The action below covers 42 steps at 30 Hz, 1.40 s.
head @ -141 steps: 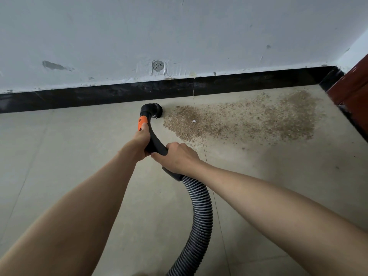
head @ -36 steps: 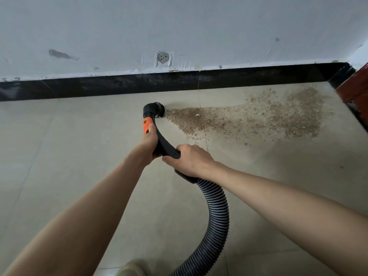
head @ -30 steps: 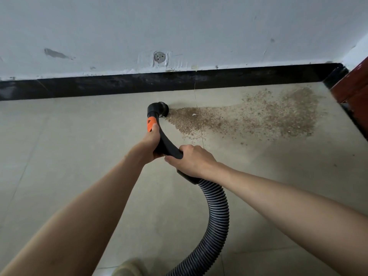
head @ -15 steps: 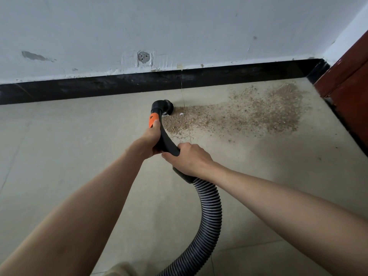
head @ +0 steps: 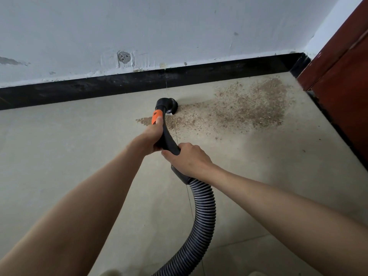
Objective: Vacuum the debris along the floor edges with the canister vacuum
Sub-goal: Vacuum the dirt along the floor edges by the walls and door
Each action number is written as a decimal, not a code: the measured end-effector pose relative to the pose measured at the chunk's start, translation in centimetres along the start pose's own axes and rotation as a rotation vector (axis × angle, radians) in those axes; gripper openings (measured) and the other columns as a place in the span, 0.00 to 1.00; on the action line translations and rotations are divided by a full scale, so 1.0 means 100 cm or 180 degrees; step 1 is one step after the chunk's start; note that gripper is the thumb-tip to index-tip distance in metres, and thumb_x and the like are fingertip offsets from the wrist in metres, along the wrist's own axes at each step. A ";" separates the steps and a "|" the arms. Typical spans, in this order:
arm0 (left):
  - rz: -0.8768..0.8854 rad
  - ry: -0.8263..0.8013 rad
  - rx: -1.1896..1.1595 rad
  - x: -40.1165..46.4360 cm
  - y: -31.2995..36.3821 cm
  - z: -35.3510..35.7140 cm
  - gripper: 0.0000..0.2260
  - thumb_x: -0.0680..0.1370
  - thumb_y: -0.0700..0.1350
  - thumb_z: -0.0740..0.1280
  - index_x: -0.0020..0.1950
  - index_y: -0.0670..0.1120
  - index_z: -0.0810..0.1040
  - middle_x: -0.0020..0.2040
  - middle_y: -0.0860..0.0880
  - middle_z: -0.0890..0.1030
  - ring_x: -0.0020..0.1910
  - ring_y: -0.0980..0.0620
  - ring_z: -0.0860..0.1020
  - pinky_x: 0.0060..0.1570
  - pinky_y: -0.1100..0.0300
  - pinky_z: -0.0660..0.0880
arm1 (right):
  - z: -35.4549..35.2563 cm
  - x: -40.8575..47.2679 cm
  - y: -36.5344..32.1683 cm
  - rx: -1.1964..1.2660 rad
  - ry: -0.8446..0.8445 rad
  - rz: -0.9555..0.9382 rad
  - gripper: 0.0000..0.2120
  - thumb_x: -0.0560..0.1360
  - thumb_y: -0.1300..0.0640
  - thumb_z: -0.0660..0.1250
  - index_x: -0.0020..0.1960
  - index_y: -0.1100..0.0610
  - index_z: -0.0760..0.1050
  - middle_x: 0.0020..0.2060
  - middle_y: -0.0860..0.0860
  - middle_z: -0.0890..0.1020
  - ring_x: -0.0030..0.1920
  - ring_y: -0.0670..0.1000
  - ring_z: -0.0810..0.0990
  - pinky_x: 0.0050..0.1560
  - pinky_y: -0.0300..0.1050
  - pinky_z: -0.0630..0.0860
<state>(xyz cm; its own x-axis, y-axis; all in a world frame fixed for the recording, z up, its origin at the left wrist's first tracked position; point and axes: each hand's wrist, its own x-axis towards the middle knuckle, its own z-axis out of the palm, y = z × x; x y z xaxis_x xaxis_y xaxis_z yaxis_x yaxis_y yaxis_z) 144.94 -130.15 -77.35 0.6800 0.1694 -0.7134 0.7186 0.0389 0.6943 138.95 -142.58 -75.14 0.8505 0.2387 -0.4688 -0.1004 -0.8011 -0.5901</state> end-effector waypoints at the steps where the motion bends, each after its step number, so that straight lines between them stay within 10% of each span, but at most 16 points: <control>1: 0.0015 -0.0014 0.0030 0.001 0.001 0.002 0.32 0.79 0.66 0.50 0.65 0.40 0.67 0.45 0.44 0.74 0.41 0.47 0.75 0.40 0.54 0.75 | -0.001 0.000 0.002 0.0031 0.0008 0.0006 0.21 0.77 0.36 0.59 0.48 0.55 0.71 0.47 0.54 0.81 0.48 0.57 0.80 0.43 0.47 0.73; 42: 0.0352 -0.0237 0.0144 0.033 0.029 0.127 0.23 0.80 0.58 0.58 0.60 0.38 0.69 0.44 0.45 0.75 0.40 0.50 0.76 0.35 0.60 0.74 | -0.065 0.027 0.092 0.0617 0.0530 0.0247 0.18 0.76 0.38 0.62 0.37 0.51 0.67 0.36 0.49 0.76 0.44 0.56 0.80 0.41 0.47 0.73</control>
<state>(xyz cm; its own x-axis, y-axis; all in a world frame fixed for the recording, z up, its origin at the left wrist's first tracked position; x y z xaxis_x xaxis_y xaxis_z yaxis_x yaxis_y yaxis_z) 151.13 -142.00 -78.87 0.7631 0.0967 -0.6390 0.6434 -0.0208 0.7652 143.68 -152.90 -77.61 0.9080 0.0740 -0.4123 -0.2521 -0.6895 -0.6790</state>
